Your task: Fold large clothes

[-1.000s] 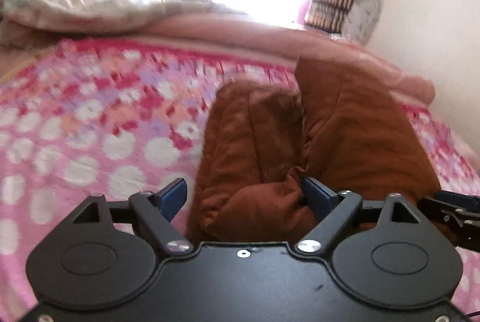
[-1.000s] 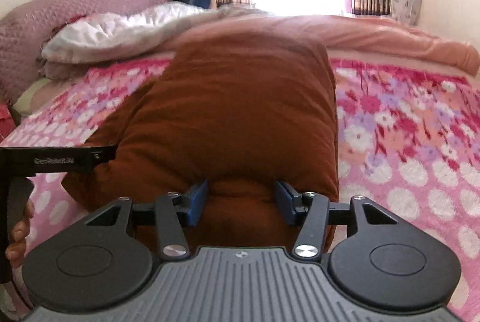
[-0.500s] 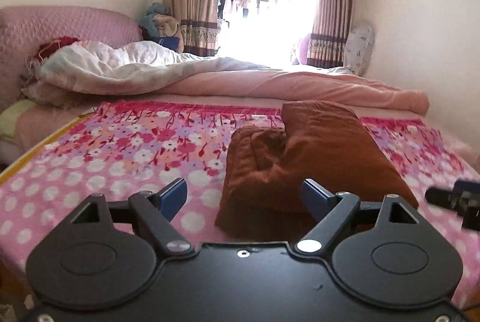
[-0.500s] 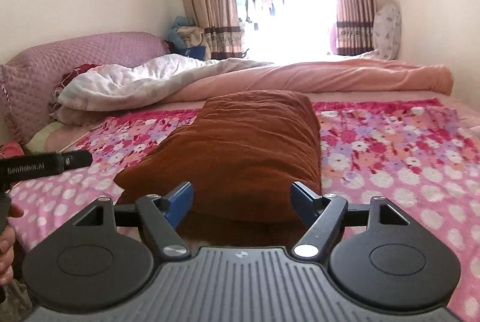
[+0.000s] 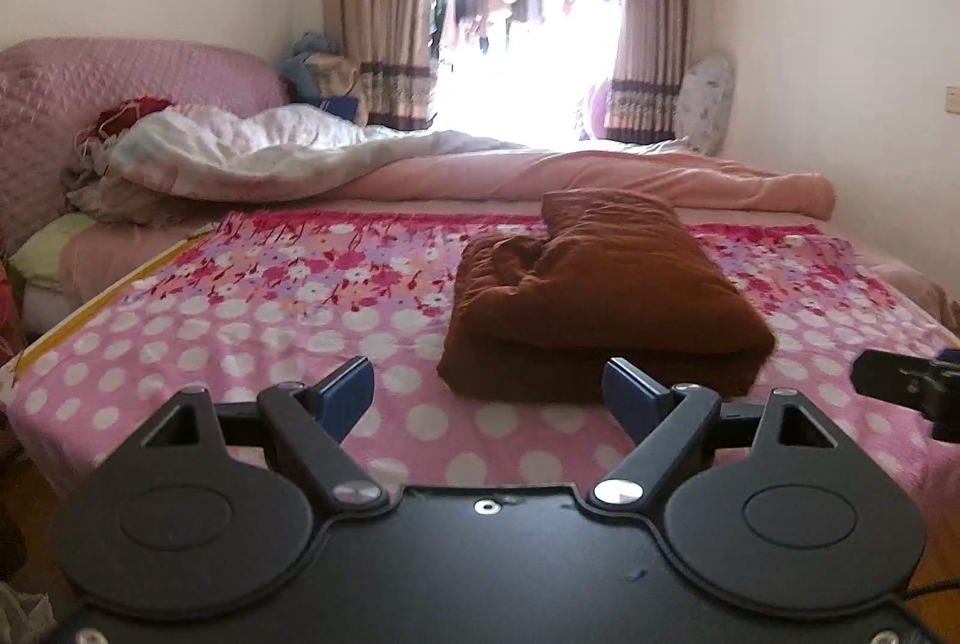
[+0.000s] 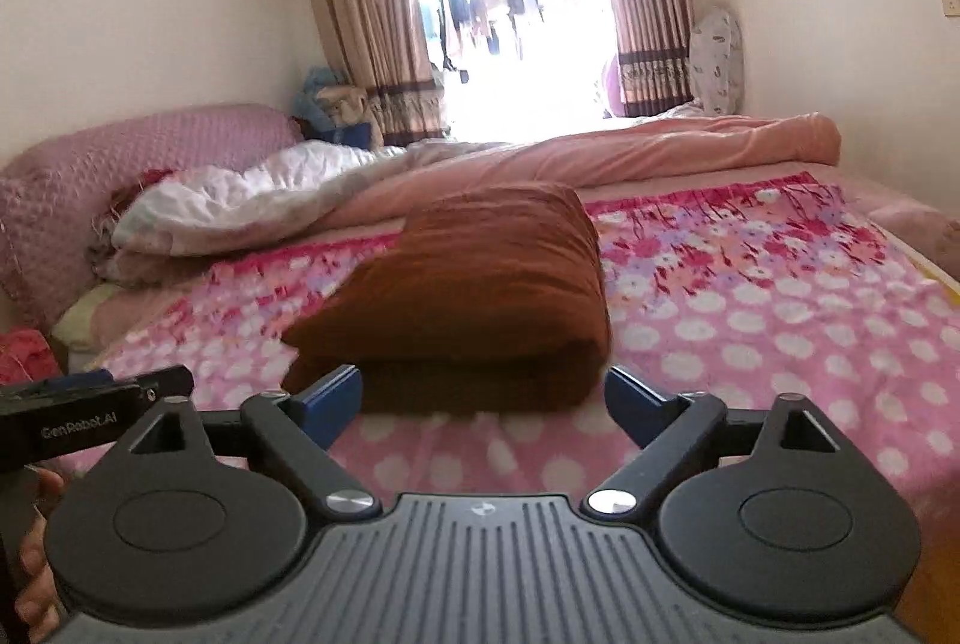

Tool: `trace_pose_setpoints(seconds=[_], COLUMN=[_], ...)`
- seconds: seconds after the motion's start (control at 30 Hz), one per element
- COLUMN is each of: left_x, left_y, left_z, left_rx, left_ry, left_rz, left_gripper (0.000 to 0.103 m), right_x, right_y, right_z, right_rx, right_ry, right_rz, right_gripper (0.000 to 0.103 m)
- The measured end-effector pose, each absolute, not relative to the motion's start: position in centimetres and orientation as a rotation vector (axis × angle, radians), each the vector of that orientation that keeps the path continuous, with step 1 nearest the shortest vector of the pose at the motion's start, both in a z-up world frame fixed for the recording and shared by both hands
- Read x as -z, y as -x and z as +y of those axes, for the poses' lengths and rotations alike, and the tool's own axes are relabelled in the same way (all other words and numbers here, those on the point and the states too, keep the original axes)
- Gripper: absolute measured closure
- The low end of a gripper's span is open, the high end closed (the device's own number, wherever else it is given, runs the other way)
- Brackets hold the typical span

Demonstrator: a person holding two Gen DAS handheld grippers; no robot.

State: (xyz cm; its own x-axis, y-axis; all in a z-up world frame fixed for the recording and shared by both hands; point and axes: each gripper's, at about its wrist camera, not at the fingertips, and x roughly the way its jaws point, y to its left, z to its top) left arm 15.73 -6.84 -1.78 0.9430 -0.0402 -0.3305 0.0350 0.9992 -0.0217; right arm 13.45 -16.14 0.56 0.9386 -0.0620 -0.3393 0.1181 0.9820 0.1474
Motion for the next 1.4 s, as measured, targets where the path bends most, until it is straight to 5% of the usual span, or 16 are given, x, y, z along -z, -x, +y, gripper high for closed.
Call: trace_pose_setpoints(seconds=[1.4], left_x=[2.0], left_y=[-9.6], left_z=[-5.1], left_rx=[-0.038], left_ry=[0.037], left_rz=[0.262], left_gripper=[0.017], right_x=[0.9], right_y=[-6.6], right_z=[-14.1], right_rx=[0.22], right_ry=[-0.111], right_rz=[0.243], right_gripper=[0.0])
